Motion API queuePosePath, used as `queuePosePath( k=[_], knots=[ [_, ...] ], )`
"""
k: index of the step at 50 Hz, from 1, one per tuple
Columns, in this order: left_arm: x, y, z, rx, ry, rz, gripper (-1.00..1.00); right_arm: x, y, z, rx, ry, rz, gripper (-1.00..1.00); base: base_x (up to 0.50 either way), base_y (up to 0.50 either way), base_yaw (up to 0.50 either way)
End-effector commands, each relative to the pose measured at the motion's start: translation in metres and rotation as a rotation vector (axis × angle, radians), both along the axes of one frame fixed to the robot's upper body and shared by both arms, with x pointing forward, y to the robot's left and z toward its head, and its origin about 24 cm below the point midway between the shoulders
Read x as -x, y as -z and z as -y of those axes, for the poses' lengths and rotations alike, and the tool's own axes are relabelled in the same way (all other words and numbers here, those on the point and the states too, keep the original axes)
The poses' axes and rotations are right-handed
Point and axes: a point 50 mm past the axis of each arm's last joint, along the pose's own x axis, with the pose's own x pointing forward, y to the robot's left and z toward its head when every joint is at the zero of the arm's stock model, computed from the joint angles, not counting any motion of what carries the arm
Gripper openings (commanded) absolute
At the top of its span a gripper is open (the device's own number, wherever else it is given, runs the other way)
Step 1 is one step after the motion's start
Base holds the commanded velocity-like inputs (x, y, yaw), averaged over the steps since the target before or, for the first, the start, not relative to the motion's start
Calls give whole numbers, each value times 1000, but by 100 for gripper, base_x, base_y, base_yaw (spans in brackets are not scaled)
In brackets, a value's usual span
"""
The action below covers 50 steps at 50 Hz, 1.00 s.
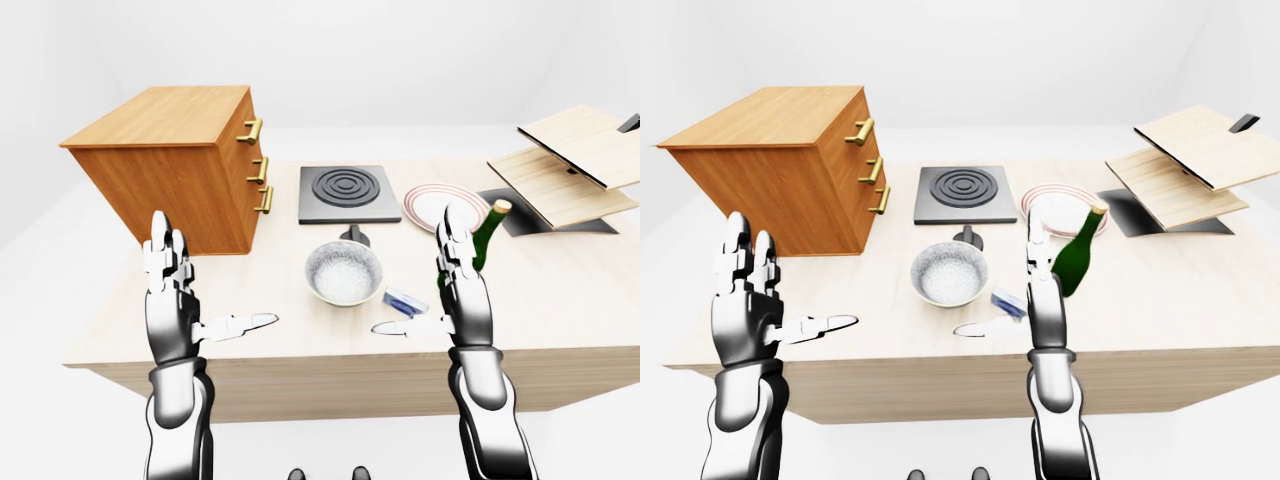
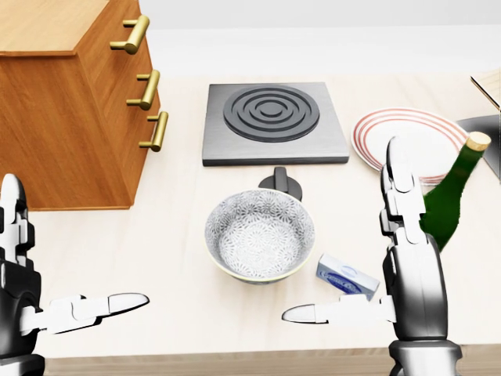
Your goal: Put the bowl on the top of the cabinet.
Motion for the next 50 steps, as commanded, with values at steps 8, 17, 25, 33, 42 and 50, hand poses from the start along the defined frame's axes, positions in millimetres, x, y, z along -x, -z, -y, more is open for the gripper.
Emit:
queuePosePath(
  k=[8, 17, 25, 33, 42, 50],
  knots=[
    [-1, 1, 1, -4, 8, -4, 100, -1, 2, -1, 2, -4, -8, 100, 0, 50, 0],
    [-1, 1, 1, -2, 6, -3, 100, -1, 2, -1, 0, -5, -9, 100, 0, 50, 0],
    [-2, 1, 2, -3, 4, -4, 100, -2, 2, 1, -3, 4, -7, 100, 0, 50, 0],
    [-2, 1, 1, -2, 3, -4, 100, -3, 3, 1, -4, 5, -12, 100, 0, 50, 0],
    [-3, 1, 1, -6, -1, -6, 100, -3, 1, 2, -11, 6, -3, 100, 0, 50, 0],
    [-3, 2, 1, -5, 4, -8, 100, -4, 7, 2, -15, 11, -28, 100, 0, 45, 0]
  ],
)
